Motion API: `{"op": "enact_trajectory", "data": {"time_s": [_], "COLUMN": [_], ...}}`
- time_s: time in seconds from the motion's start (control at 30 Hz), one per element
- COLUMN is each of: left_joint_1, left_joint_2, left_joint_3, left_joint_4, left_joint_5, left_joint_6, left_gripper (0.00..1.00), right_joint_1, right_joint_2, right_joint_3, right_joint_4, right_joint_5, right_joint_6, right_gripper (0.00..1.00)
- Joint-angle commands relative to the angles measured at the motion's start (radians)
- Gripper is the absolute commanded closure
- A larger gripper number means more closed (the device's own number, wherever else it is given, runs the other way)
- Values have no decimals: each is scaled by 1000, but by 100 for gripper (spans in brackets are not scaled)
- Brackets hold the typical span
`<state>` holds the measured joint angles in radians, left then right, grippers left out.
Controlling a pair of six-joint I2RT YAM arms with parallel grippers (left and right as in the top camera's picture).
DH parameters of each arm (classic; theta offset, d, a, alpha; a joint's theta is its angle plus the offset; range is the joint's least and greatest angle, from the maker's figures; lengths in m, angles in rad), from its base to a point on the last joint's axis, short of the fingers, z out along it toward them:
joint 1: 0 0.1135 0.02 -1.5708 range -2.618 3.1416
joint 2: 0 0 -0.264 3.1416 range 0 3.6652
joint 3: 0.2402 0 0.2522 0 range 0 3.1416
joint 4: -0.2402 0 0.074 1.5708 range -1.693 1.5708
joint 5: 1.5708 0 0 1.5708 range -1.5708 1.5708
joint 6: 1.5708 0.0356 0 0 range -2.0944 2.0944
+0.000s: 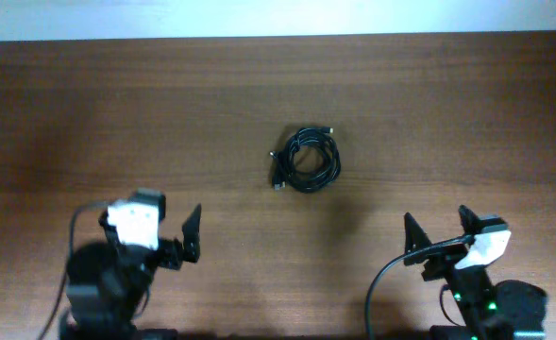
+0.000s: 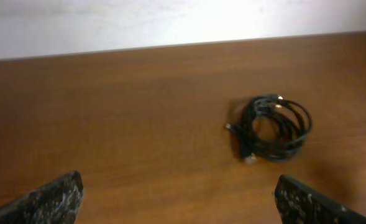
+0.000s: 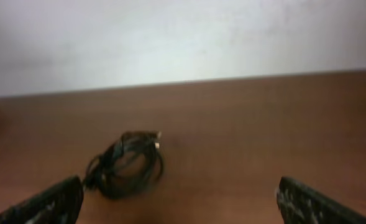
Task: Untangle cables
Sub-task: 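Move the left gripper over the black cable bundle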
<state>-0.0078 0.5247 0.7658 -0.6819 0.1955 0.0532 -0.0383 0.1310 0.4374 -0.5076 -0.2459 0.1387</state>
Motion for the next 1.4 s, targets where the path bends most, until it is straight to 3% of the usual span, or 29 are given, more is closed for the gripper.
{"op": "enact_trajectory", "data": {"time_s": [0.0, 0.2, 0.3, 0.43, 0.53, 0.6, 0.7, 0.77, 0.87, 0.97, 1.37], "left_joint_1": [4, -42, -69, -74, -119, -171, -235, -266, -302, -350, -485], "left_joint_2": [235, 601, 713, 783, 863, 940, 1050, 1126, 1210, 1279, 1542], "left_joint_3": [282, 744, 873, 888, 888, 888, 889, 889, 889, 889, 889], "left_joint_4": [-152, -523, -582, -540, -535, -506, -399, -290, -182, -121, -51], "left_joint_5": [71, 132, 299, 466, 310, 191, 173, 126, -69, -224, -253], "left_joint_6": [16, 15, 15, 16, -8, -42, -72, -184, -360, -463, -610], "left_gripper": [1, 1, 1, 1, 1, 1, 1, 1, 1, 1, 2], "right_joint_1": [5, 5, 5, 5, 5, 6, 6, 5, 6, 5, 5], "right_joint_2": [153, 468, 566, 675, 740, 753, 752, 751, 751, 743, 738], "right_joint_3": [192, 491, 528, 531, 568, 620, 715, 784, 854, 875, 875], "right_joint_4": [-147, -446, -468, -457, -460, -469, -523, -588, -668, -717, -773], "right_joint_5": [23, -29, -111, -158, -154, -155, -154, -140, -49, -22, 9], "right_joint_6": [9, 43, 56, 53, 53, 28, -16, -30, -31, -82, -83], "right_gripper": [1, 1, 1, 4, 14, 14, 14, 14, 14, 11, 12]}}
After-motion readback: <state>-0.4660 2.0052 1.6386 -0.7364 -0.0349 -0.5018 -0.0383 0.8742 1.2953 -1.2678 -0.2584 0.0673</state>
